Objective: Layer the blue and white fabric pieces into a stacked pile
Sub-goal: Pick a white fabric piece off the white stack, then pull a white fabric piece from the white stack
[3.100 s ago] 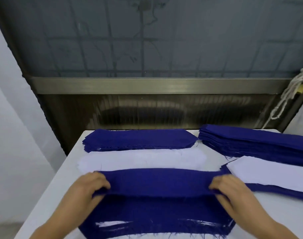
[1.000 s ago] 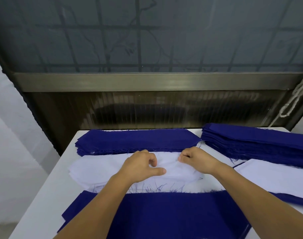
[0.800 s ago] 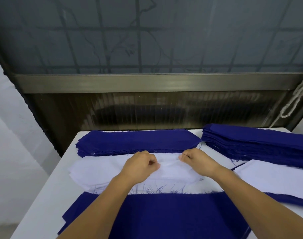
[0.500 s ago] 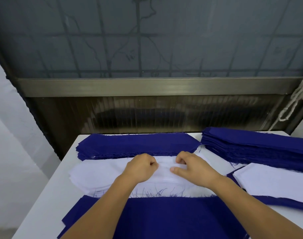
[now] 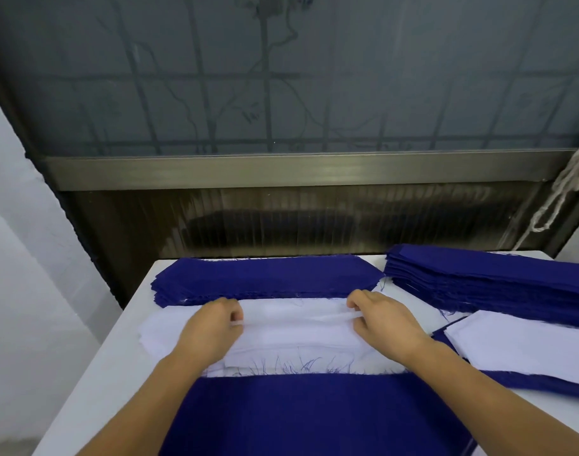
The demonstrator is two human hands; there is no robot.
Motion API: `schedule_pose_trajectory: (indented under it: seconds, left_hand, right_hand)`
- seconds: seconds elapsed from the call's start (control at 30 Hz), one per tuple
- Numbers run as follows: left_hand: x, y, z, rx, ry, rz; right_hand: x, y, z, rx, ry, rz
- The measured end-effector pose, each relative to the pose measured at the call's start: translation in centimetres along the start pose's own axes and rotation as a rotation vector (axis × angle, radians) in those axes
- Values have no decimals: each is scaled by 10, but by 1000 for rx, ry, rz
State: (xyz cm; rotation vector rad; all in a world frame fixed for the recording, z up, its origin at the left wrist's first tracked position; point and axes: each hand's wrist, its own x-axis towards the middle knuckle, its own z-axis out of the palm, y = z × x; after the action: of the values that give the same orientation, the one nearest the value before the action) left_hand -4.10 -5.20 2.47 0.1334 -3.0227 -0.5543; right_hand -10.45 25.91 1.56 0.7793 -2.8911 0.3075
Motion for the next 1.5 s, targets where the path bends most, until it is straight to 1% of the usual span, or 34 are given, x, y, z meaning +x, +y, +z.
schedule_pose_trajectory:
  seconds: [0.1, 0.17, 0.33, 0.43, 0.5, 0.57, 0.63, 0.67, 0.73, 0.77, 0.83, 0.9, 1.1, 1.2, 1.27, 1.37, 1.5]
  left_hand:
    - [0, -7, -7, -71, 2, -11]
    - [-3, -9, -8, -70, -1, -15]
    - [-15, -43, -20, -42, 52, -137]
    - [-21, -48, -29, -61, 42, -128]
    - [-25, -40, -35, -71, 88, -83]
    - [-36, -34, -43, -113, 192, -15]
    - [-58, -32, -49, -124, 268, 63]
    - [-71, -32, -50, -119, 271, 93]
    - [-98, -32, -44, -123, 199, 181]
    - [-110, -31, -38, -121, 157, 261]
    - [-128, -30, -25, -84, 131, 424]
    - [-138, -30, -13, -72, 116, 477]
    - [-143, -31, -4, 3, 111, 515]
    - [-146, -34, -4, -5, 57, 476]
    - [-152, -37, -7, -80, -4, 423]
    - [-160, -42, -4, -151, -6, 342]
    - [-157, -35, -10, -104, -1, 283]
  right_hand:
    - [6, -15, 1, -11, 41, -42]
    - [8, -23, 2, -17, 53, -72]
    - [-3, -2, -1, 38, 45, 7]
    - [-6, 2, -7, 97, 22, 1]
    - [-8, -2, -18, 108, 61, -7]
    - [-20, -3, -32, 131, 186, -17]
    - [-47, -1, -43, 111, 318, -96]
    - [-64, 1, -44, 94, 362, -152]
    - [-101, 3, -38, 59, 410, -242]
    - [-118, 4, -30, 39, 432, -282]
    - [-144, 7, -15, 9, 459, -343]
    - [-159, 6, -5, 4, 453, -333]
    - [-170, 7, -6, 19, 410, -326]
    - [-173, 3, -13, 48, 301, -303]
    - [-177, 0, -21, 95, 218, -256]
    - [-180, -2, -24, 142, 181, -203]
    - [-172, -4, -30, 93, 161, -186]
